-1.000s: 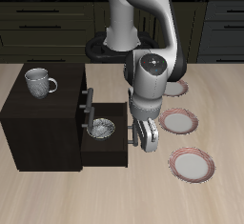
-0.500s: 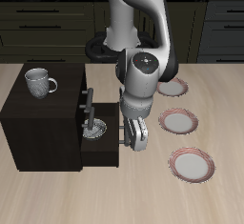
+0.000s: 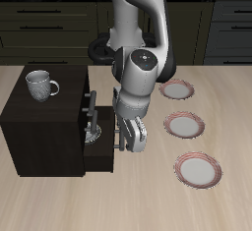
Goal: Close the bottom drawer
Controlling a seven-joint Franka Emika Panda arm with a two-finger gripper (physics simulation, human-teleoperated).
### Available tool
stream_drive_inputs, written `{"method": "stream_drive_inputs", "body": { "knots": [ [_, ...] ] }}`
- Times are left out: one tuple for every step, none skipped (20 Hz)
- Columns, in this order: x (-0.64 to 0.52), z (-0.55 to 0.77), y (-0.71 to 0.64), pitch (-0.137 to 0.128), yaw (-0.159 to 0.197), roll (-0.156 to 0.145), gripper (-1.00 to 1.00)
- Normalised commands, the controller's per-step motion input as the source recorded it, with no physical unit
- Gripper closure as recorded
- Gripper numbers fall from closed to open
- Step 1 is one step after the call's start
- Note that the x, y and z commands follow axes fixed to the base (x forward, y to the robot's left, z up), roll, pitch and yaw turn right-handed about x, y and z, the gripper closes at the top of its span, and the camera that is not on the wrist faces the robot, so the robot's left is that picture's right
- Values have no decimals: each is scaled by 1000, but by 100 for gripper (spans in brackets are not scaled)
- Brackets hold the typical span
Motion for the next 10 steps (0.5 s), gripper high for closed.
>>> {"method": "stream_drive_inputs", "body": {
  "knots": [
    [230,-286,-164,15,70,4,-100],
    [115,-148,-166,-17,92,-43,-100],
    [598,-613,-153,66,103,18,-100],
    [261,-265,-88,-2,117,-8,-100],
    [375,-351,-168,70,7,9,-100],
    [59,-25,-38,-9,39,-24,-100],
    [283,-380,-231,7,142,-56,-100],
    [164,-237,-243,26,65,-26,-100],
    [402,-207,-564,-13,172,-120,-100],
    [140,-49,-288,22,54,-41,-100]
  ]
}}
